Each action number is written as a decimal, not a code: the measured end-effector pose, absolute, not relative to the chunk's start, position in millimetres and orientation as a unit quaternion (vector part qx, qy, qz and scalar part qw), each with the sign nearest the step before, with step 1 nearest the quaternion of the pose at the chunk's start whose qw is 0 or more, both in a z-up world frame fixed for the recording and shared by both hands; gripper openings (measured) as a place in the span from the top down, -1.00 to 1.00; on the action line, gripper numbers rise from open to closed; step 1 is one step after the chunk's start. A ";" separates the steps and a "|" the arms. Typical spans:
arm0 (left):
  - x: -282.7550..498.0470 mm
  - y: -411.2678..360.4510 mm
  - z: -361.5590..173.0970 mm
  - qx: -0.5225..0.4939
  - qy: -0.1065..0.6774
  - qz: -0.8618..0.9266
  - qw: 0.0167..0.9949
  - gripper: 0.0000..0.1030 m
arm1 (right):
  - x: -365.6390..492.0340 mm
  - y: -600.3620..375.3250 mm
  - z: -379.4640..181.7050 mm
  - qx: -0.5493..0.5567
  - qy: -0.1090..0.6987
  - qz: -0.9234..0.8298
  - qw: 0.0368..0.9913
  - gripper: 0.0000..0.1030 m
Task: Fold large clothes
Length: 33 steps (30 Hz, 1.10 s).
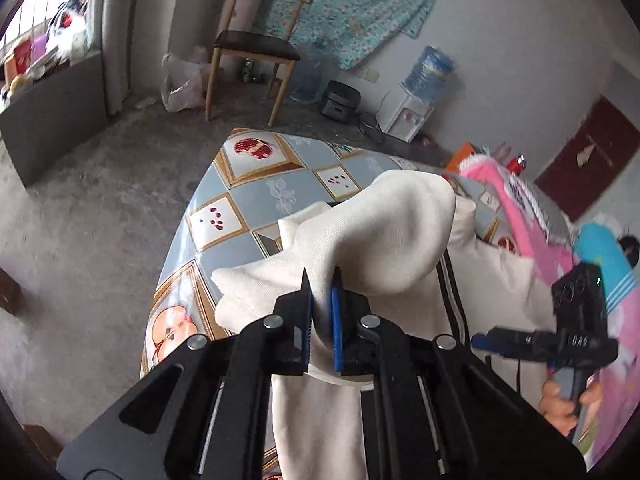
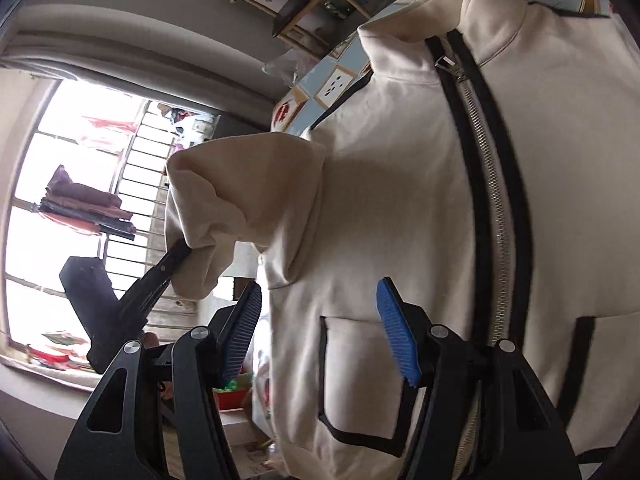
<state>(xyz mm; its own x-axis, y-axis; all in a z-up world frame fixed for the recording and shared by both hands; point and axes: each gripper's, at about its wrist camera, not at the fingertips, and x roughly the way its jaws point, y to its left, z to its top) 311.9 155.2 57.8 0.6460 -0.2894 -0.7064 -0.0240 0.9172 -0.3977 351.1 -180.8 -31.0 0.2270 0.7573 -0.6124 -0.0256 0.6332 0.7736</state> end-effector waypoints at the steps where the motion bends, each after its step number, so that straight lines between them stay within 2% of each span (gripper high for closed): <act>1: 316.4 163.5 56.9 -0.204 0.415 -0.070 0.884 0.85 | 354.4 -174.6 -33.3 0.337 0.560 0.281 0.703 -0.14; 9: 332.7 203.8 16.0 -0.289 0.440 -0.057 0.848 0.85 | 388.2 -128.4 -53.4 0.394 0.574 0.298 0.654 -0.14; 15: 329.9 214.6 5.4 -0.347 0.441 -0.111 0.820 0.85 | 404.7 -86.7 -57.4 0.430 0.560 0.353 0.614 -0.14; 20: 319.7 206.6 23.2 -0.388 0.426 -0.181 0.797 0.85 | 410.8 -75.6 -71.9 0.508 0.532 0.373 0.565 -0.14; 28: 303.0 162.8 61.2 -0.446 0.392 -0.301 0.746 0.85 | 387.7 -108.3 -75.7 0.612 0.456 0.396 0.511 -0.43; 33: 293.8 111.9 65.4 -0.473 0.384 -0.347 0.713 0.85 | 359.5 -148.7 -67.7 0.652 0.406 0.412 0.490 -0.44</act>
<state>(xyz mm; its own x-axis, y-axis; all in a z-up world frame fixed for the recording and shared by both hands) 293.8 111.9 65.4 0.4641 -0.8582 -0.2194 0.1310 0.3114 -0.9412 359.5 -148.7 -67.7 0.3302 0.9335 0.1400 0.1252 -0.1903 0.9737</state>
